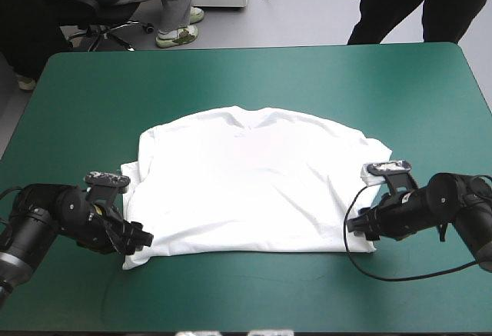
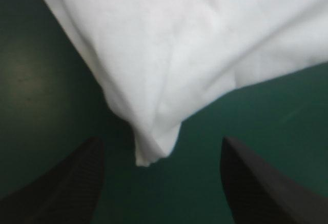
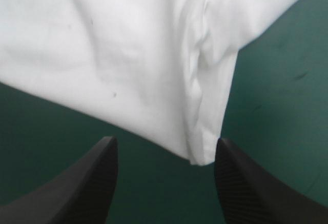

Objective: Fold the cloth

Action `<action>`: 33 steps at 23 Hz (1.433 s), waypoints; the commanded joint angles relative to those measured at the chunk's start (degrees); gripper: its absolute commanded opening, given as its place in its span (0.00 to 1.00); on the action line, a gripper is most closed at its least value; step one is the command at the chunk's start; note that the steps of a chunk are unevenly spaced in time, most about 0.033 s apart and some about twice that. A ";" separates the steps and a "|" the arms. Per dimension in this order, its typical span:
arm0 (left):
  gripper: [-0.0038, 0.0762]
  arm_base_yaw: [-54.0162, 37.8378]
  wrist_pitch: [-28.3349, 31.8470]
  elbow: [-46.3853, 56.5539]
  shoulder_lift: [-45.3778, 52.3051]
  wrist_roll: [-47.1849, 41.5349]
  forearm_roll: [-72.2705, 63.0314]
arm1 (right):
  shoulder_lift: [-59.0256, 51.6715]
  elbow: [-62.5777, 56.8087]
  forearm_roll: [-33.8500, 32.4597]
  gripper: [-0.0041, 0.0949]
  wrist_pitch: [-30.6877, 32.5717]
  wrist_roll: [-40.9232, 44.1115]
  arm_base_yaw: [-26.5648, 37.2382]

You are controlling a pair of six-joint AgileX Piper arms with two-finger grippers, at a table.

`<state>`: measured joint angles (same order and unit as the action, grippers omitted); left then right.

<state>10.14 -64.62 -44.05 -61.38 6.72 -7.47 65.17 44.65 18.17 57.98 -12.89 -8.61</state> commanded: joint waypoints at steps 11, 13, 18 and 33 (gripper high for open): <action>0.56 0.15 -1.33 -27.70 3.98 -9.17 15.01 | -0.83 29.23 -12.07 0.56 4.09 10.00 0.53; 0.56 0.15 -0.78 -28.11 3.98 -9.32 15.01 | 2.02 30.27 -11.98 0.55 4.68 10.13 1.60; 0.56 0.15 -1.76 -27.65 3.86 -9.32 15.01 | 12.82 30.39 -11.45 0.55 2.80 10.27 8.38; 0.52 0.15 -2.37 -27.65 1.94 -9.32 14.18 | 38.64 44.21 -14.46 0.55 2.00 9.81 9.83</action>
<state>10.14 -68.81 -70.23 -60.16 -2.21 6.81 104.96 86.46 5.07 60.17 -2.77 0.66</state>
